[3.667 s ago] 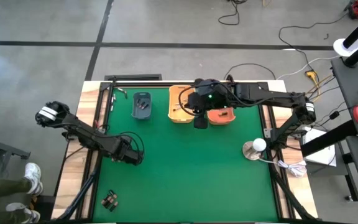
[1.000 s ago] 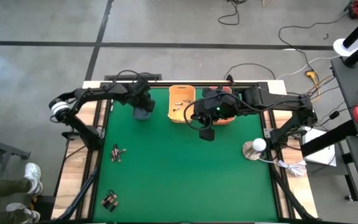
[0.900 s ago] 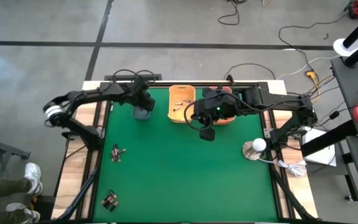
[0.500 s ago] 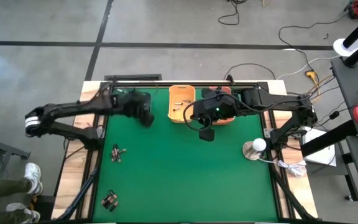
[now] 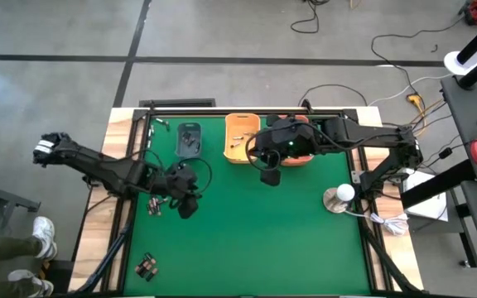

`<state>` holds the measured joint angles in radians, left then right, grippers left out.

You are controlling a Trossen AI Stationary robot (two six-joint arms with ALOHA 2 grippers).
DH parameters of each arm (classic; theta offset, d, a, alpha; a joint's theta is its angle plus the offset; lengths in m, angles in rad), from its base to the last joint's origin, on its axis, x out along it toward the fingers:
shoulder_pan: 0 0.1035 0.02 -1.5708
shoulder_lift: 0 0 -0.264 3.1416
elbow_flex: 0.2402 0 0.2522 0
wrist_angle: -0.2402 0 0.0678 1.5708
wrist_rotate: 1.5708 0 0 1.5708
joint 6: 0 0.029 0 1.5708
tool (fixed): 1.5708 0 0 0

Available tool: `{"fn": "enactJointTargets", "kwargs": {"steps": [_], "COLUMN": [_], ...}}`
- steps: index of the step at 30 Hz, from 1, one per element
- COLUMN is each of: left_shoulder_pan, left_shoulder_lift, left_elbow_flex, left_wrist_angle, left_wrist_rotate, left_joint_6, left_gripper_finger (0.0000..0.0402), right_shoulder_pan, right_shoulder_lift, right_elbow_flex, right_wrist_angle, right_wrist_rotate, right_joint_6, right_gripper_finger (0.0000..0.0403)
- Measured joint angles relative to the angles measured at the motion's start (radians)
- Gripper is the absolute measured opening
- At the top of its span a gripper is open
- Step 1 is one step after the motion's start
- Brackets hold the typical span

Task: Sort batteries
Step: Put the black battery into the blue bin

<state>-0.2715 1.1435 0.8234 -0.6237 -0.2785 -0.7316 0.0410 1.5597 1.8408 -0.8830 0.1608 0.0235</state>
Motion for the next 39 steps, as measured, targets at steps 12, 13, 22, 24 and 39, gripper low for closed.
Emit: {"fn": "enactJointTargets", "kwargs": {"steps": [12, 13, 22, 24, 39], "left_shoulder_pan": [0.001, 0.001, -0.033, -0.063, -0.119], "left_shoulder_lift": [0.0, 0.0, -0.005, -0.003, 0.112], "left_elbow_flex": [0.014, 0.017, 0.034, 0.033, -0.125], "left_wrist_angle": [-0.002, -0.001, -0.102, -0.182, -0.356], "left_wrist_rotate": [0.007, 0.008, 0.062, 0.076, 0.167], "left_joint_6": [0.028, 0.034, 0.032, -0.007, -0.335], "left_gripper_finger": [0.0142, 0.0142, 0.0142, 0.0143, 0.0151], "right_shoulder_pan": [-0.002, -0.002, -0.002, -0.002, -0.002], "right_shoulder_lift": [0.005, 0.01, 0.014, 0.014, 0.014], "right_elbow_flex": [-0.002, -0.002, -0.002, -0.005, -0.114], "right_wrist_angle": [0.004, 0.008, -0.034, -0.066, 0.04], "right_wrist_rotate": [0.0, 0.0, 0.0, -0.001, -0.002], "right_joint_6": [-0.017, -0.013, 0.069, 0.056, 0.018], "right_gripper_finger": [0.0013, 0.0013, 0.0013, 0.0013, 0.0013]}}
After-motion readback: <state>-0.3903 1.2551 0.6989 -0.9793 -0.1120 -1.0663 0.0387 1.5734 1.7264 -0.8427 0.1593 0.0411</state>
